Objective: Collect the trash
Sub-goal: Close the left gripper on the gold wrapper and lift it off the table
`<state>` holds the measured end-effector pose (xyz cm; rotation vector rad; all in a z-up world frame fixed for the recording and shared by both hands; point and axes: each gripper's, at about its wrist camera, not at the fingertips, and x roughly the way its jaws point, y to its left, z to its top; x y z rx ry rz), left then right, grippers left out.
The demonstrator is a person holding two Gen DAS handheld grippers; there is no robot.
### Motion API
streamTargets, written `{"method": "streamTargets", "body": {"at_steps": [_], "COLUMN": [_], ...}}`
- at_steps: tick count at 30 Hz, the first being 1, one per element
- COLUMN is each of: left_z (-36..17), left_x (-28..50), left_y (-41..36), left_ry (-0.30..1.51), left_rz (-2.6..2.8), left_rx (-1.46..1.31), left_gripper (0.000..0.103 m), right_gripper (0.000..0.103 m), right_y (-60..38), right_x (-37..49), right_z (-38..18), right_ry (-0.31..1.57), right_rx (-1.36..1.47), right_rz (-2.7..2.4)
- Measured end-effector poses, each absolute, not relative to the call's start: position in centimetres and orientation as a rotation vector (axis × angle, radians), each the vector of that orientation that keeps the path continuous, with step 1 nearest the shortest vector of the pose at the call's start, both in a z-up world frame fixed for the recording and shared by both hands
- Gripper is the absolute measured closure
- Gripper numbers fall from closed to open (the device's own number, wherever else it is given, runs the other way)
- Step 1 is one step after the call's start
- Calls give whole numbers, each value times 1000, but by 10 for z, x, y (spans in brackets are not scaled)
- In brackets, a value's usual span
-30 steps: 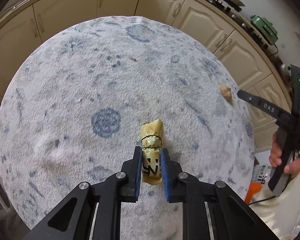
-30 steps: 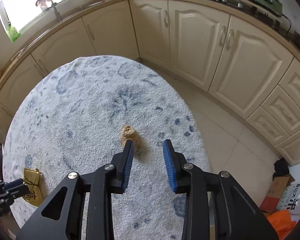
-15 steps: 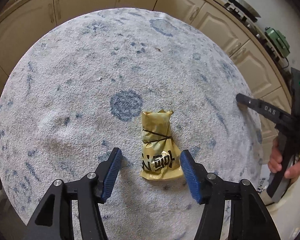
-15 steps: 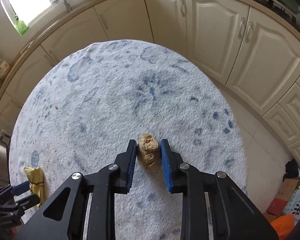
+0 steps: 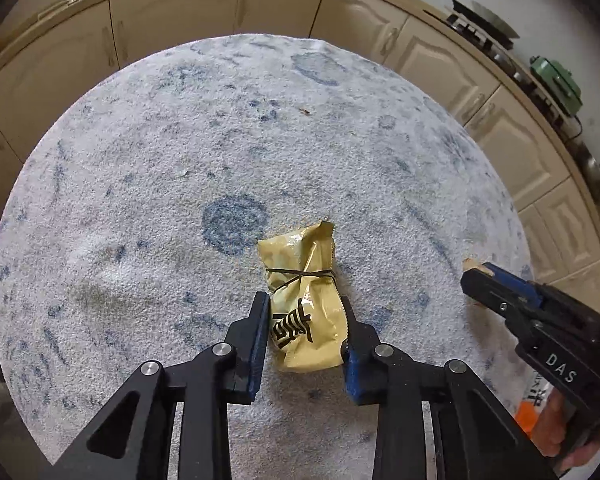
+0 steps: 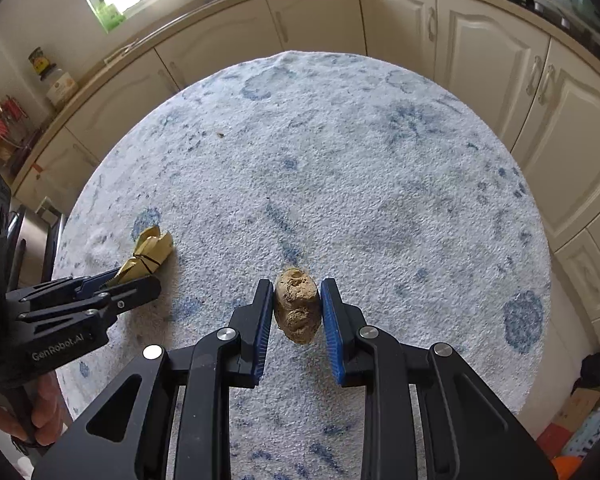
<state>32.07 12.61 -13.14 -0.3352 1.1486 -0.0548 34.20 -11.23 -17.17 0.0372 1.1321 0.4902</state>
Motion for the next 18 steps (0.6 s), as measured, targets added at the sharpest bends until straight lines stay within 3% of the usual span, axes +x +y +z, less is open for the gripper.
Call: {"method": "streamTargets", "body": {"at_steps": [18], "left_z": [-120], "left_x": [248], "left_y": [122], "left_ry": [1155], "left_rz": [-52], "left_rx": [-330], "left_gripper": [76], "right_gripper": [79], "right_y": [-124], "right_x": [290], "right_z": [-164], "right_ry": [1126], "right_rx": [40], "right_rz": [465]}}
